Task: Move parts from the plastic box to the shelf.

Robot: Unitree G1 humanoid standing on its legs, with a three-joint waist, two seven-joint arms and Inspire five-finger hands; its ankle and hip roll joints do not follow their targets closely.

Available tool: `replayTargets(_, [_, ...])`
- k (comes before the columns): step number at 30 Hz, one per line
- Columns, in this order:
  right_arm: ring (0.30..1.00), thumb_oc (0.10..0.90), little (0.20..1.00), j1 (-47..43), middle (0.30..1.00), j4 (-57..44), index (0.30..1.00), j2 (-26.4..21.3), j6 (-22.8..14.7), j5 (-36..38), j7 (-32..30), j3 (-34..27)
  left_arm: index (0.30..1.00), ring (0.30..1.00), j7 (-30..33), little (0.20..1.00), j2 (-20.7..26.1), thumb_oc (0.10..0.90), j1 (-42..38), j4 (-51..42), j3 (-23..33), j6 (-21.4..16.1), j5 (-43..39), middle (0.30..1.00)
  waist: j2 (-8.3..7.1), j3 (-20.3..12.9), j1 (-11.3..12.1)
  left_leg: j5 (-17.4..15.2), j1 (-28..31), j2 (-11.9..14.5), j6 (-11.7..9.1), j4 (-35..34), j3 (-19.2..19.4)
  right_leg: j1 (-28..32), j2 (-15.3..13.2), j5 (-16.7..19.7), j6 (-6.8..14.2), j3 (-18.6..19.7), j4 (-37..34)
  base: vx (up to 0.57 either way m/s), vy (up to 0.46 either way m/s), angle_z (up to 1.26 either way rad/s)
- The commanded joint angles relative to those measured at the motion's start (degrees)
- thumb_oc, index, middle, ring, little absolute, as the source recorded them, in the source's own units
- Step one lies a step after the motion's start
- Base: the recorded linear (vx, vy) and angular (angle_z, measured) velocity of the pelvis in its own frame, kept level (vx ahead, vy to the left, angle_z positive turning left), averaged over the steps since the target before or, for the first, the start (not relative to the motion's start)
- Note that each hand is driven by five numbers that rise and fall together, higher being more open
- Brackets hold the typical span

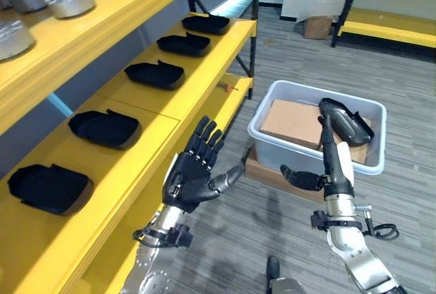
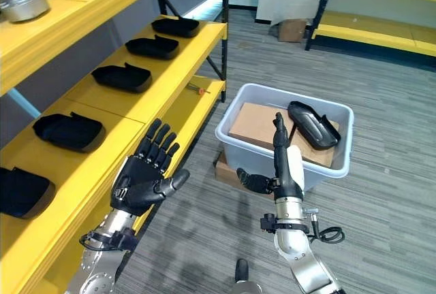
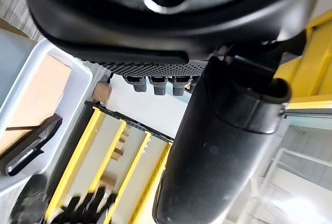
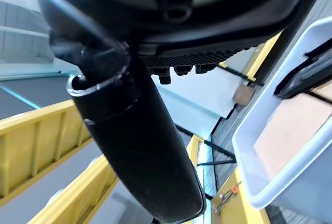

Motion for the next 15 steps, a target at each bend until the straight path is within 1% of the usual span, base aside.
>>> replayTargets(1, [1.0,0.9,1.0,-2.99,1.0,-5.28,1.0,-1.73,-6.72,-1.26,1.38,-2.47,1.0,1.0,2.08,1.0,0.14,0.9,-3.69,-4.78,2.09,-7.1,2.12,1.0,-2.64,-3.5,-0.85,7.76,-6.24,2.56,-7.05,-1.48,-3.07,6.29,-0.39,-4.44,0.81,-1.22,-1.16,0.06,-0.235,-0.42])
replayTargets(2, [1.0,0.9,1.0,-2.91,1.0,-4.98,1.0,-1.84,-7.11,-1.3,1.64,-2.47,1.0,1.0,1.89,1.0,0.0,0.9,-3.81,-4.56,2.24,-7.48,1.79,1.0,-2.68,-3.51,-0.88,7.86,-6.3,2.64,-7.17,-1.04,-3.49,6.21,-0.09,-4.52,0.57,-1.08,-1.2,0.02,-0.248,-0.49])
replayTargets(3, [1.0,0.9,1.0,-2.65,1.0,-4.51,1.0,-2.04,-8.08,-1.39,2.2,-2.3,1.0,1.0,1.38,1.0,-0.46,0.9,-3.88,-4.51,2.78,-7.68,1.71,1.0,-2.96,-3.32,-0.55,9.47,-7.77,2.83,-6.61,1.56,-4.78,5.59,0.73,-3.94,-0.6,-0.67,-1.27,0.02,-0.219,-0.59])
replayTargets(4, [1.0,0.9,1.0,-2.35,1.0,-4.21,1.0,-2.2,-8.78,-1.44,2.58,-2.28,1.0,1.0,1.36,1.0,-0.74,0.9,-3.82,-4.49,3.14,-7.72,3.25,1.0,-3.27,-3.27,-0.39,9.16,-8.47,2.31,-6.44,3.66,-6.67,5.37,1.17,-3.96,-1.08,0.07,-1.24,0.04,-0.236,-0.51])
replayTargets(5, [1.0,0.9,1.0,-2.19,1.0,-3.9,1.0,-2.33,-9.5,-1.08,3.02,-2.16,1.0,1.0,2.14,1.0,-0.87,0.9,-3.62,-4.68,3.39,-7.76,5.24,1.0,-3.55,-3.08,0.09,8.73,-9.52,1.07,-6.1,5.67,-9.8,5.3,1.57,-3.93,-1.45,1.4,-1.2,0.11,-0.186,-0.58])
replayTargets(6, [1.0,0.9,1.0,-2.04,1.0,-3.47,1.0,-2.49,-10.35,-0.38,3.78,-2.13,1.0,1.0,3.15,1.0,-0.85,0.9,-3.24,-4.7,3.57,-8.03,6.17,1.0,-3.71,-2.9,0.62,7.46,-10.35,-0.95,-5.37,7.2,-13.47,5.21,1.99,-3.96,-1.68,3.18,-0.93,0.14,-0.166,-0.57])
replayTargets(7, [1.0,0.9,1.0,-1.79,1.0,-3.06,1.0,-2.69,-11.37,0.71,5.03,-2.11,1.0,1.0,4.01,1.0,-0.91,0.9,-2.46,-5.18,3.98,-7.78,6.33,1.0,-3.9,-2.59,1.46,5.76,-11.42,-3.94,-4.23,9.12,-17.57,5.42,2.48,-4.02,-1.9,5.69,-0.77,0.17,-0.143,-0.78])
replayTargets(8, [1.0,0.9,1.0,-1.5,1.0,-3.11,1.0,-2.82,-11.86,1.25,6.0,-2.12,1.0,1.0,4.23,1.0,-0.83,0.9,-1.83,-5.57,4.58,-7.33,6.06,1.0,-3.86,-2.29,2.17,4.71,-12.49,-6.59,-3.15,10.28,-20.5,5.76,2.99,-4.07,-2.06,7.68,-0.65,0.17,-0.112,-0.93])
replayTargets(9, [1.0,0.9,1.0,-1.18,1.0,-3.32,1.0,-2.94,-12.18,1.27,6.56,-2.11,1.0,1.0,3.94,1.0,-0.79,0.9,-1.42,-5.95,5.23,-6.7,5.49,1.0,-3.89,-2.21,2.73,3.9,-13.6,-8.72,-2.26,11.09,-22.3,5.94,3.34,-3.98,-2.17,9.06,-0.7,0.18,-0.097,-1.1])
replayTargets(10, [1.0,0.9,1.0,-0.55,1.0,-3.96,1.0,-3.18,-12.4,0.73,6.97,-2.23,1.0,1.0,1.83,1.0,-0.89,0.9,-0.68,-6.55,6.31,-4.98,2.03,1.0,-3.91,-1.9,3.46,2.72,-14.76,-11.3,-1.21,11.55,-23.64,6.43,3.81,-3.86,-2.21,10.41,-0.73,0.13,-0.057,-1.04])
replayTargets(11, [1.0,0.9,1.0,-0.52,1.0,-3.99,1.0,-3.19,-12.38,0.74,6.98,-2.23,1.0,1.0,1.73,1.0,-0.88,0.9,-0.64,-6.56,6.35,-4.96,1.94,1.0,-3.92,-1.84,3.46,2.61,-14.7,-11.32,-1.18,11.65,-23.62,6.53,3.78,-3.89,-2.18,10.43,-0.74,0.14,-0.049,-0.88])
replayTargets(12, [1.0,0.9,1.0,-0.06,1.0,-4.42,1.0,-3.41,-12.27,0.58,7.18,-2.32,1.0,1.0,0.02,1.0,-1.01,0.9,0.15,-6.89,7.14,-3.96,0.12,1.0,-3.84,-1.6,3.78,1.94,-15.35,-13.01,-0.59,10.92,-23.4,6.99,4.11,-3.86,-1.98,10.9,-0.81,0.11,-0.007,-0.66])
replayTargets(13, [1.0,0.9,1.0,0.29,1.0,-5.06,1.0,-3.59,-11.77,0.59,6.99,-2.34,1.0,1.0,-0.81,1.0,-0.8,0.9,0.56,-7.03,7.61,-3.68,0.29,1.0,-3.7,-1.42,3.9,1.5,-15.81,-14.38,-0.28,9.65,-22.52,7.32,4.33,-3.81,-1.64,10.83,-0.92,0.2,-0.005,-0.5])
replayTargets(14, [1.0,0.9,1.0,0.53,1.0,-5.17,1.0,-3.59,-11.49,-0.09,5.9,-1.79,1.0,1.0,-0.33,1.0,-0.35,0.9,1.05,-7.23,7.78,-3.78,2.3,1.0,-3.3,-0.9,4.66,2.76,-18.48,-16.68,-0.28,7.56,-22.45,7.92,4.88,-3.56,-1.34,10.89,-1.04,0.21,0.018,-0.28])
replayTargets(15, [1.0,0.9,1.0,0.47,1.0,-5.16,1.0,-3.68,-11.31,-0.3,5.07,-1.24,1.0,1.0,0.66,1.0,-0.06,0.9,1.35,-7.25,7.76,-4.11,4.71,1.0,-3.16,-0.61,5.32,3.67,-20.4,-17.99,-0.3,6.38,-22.68,8.35,5.17,-3.45,-1.19,11.07,-1.03,0.22,0.026,-0.18])
